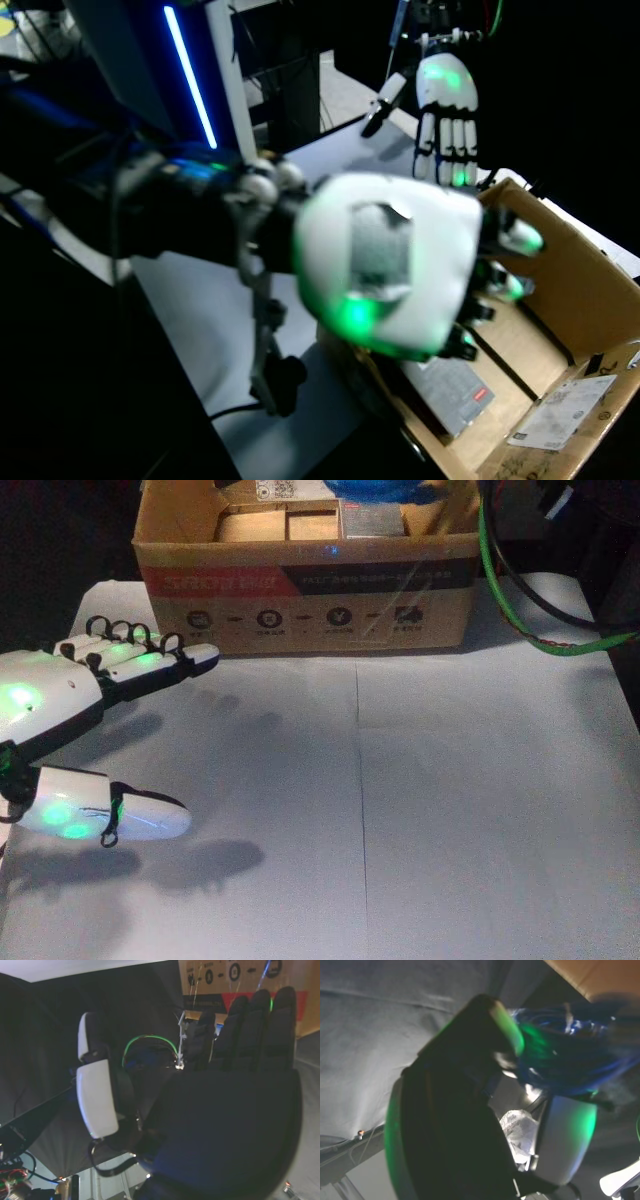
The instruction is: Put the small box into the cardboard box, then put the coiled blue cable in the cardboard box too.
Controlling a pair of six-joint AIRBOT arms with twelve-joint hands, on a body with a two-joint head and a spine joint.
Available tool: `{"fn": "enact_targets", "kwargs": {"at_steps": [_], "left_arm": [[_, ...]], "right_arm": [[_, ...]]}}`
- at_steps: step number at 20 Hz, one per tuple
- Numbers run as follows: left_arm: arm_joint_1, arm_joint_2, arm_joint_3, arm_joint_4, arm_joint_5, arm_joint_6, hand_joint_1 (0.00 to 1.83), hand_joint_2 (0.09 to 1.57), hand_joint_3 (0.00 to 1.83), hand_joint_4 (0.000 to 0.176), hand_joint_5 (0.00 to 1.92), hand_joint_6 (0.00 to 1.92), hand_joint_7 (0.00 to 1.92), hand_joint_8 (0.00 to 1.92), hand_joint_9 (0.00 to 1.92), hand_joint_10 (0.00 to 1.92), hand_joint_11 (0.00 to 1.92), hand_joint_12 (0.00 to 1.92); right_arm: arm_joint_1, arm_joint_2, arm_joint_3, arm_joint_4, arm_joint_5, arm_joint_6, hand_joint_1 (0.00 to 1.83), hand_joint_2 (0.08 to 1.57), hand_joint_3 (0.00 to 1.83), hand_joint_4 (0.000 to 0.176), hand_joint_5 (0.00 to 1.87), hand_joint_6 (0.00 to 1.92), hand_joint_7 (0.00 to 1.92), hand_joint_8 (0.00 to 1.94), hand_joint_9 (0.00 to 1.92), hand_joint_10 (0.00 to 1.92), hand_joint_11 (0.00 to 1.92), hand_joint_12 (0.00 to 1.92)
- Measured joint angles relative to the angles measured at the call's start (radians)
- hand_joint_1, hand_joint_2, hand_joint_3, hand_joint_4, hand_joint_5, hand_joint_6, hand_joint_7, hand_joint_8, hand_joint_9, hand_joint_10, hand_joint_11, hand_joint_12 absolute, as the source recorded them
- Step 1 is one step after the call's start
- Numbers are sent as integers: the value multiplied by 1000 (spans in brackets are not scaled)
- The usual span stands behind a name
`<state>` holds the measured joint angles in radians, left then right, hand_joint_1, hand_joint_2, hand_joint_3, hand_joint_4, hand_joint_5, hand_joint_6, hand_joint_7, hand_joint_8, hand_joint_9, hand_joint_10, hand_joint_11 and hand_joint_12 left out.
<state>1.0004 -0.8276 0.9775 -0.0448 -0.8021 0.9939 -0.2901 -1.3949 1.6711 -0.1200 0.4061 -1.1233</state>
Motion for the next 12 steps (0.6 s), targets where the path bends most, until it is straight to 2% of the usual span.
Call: {"fn": "enact_targets", "kwargs": {"at_steps": [1,2,4,7,11,12], "left_arm": [[0,-4,1,0,1,-5,481,897,1,176,65,3,33,2,21,0,3,6],[0,-5,1,2,3,-9,481,902,2,176,66,3,30,1,16,0,0,4],[0,-6,1,5,7,-10,487,906,3,176,63,1,23,0,0,0,0,0],[0,-6,1,0,8,-11,492,893,0,176,72,3,19,1,4,2,0,0],[0,-4,1,-9,3,-14,457,889,0,176,54,0,0,0,0,0,0,0],[0,1,0,-18,-8,-14,435,901,4,176,45,0,0,0,0,0,0,0]], "right_arm": [[0,2,0,1,0,0,481,898,0,176,45,0,80,1,89,26,0,2],[0,4,0,1,0,0,475,873,0,176,11,0,2,0,16,0,0,0],[3,14,-10,2,0,0,429,857,0,176,0,0,0,0,0,0,0,0],[7,40,-46,-4,10,0,478,862,0,176,0,0,0,0,0,0,0,0],[6,167,-178,-11,98,0,449,854,0,176,0,0,0,0,0,0,0,0],[-16,226,-236,-3,171,0,479,853,0,176,0,0,0,0,0,0,0,0]]}}
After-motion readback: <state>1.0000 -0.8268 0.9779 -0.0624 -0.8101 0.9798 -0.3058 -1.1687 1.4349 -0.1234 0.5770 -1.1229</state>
